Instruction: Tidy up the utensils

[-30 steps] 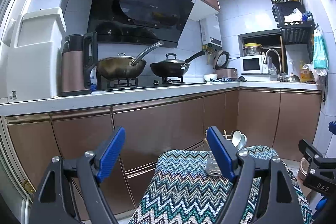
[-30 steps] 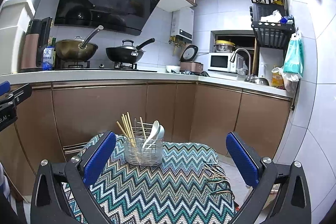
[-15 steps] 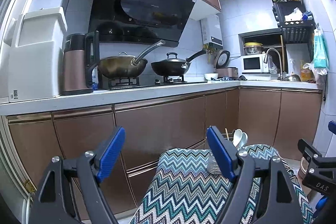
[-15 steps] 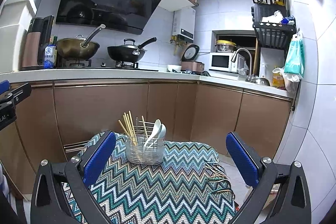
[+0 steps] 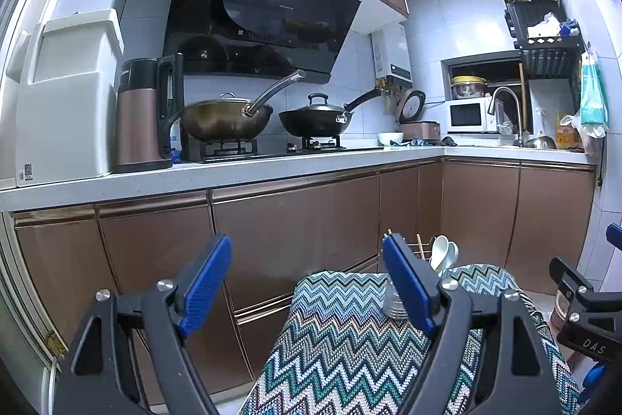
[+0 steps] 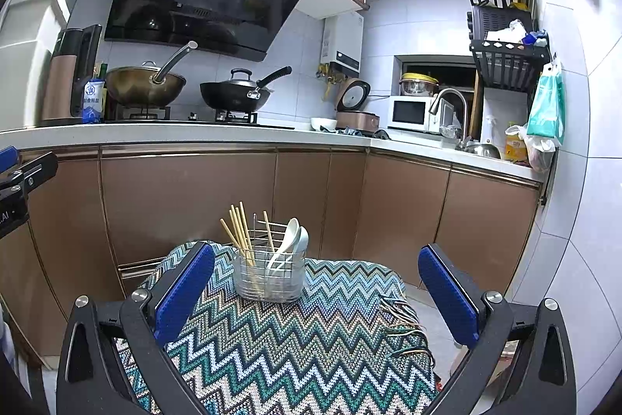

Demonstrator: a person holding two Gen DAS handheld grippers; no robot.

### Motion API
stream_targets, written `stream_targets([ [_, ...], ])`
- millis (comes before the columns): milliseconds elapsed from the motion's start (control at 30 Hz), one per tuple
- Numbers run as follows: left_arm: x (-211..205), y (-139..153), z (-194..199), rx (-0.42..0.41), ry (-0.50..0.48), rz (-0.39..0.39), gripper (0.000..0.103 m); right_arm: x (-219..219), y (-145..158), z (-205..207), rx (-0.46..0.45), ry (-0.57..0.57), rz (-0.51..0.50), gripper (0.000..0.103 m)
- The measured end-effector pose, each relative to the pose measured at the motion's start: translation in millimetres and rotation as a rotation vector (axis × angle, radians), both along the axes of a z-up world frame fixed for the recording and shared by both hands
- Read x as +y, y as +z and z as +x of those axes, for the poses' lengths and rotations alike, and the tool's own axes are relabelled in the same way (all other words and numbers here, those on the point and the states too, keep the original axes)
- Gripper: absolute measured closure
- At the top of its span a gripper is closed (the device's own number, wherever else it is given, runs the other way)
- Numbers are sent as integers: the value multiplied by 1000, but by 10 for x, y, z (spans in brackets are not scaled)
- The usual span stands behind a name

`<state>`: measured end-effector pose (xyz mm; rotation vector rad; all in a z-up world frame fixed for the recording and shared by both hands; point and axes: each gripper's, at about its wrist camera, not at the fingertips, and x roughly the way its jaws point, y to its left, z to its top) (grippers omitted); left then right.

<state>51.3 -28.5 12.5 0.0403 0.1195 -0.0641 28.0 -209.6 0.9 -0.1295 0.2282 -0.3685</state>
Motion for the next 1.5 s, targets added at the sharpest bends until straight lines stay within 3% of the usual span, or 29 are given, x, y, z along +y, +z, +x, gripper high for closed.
stream_targets([
  [1500,-206,-181,266,80,-15,42,24,-145,-84,0,8,-81,1,0],
])
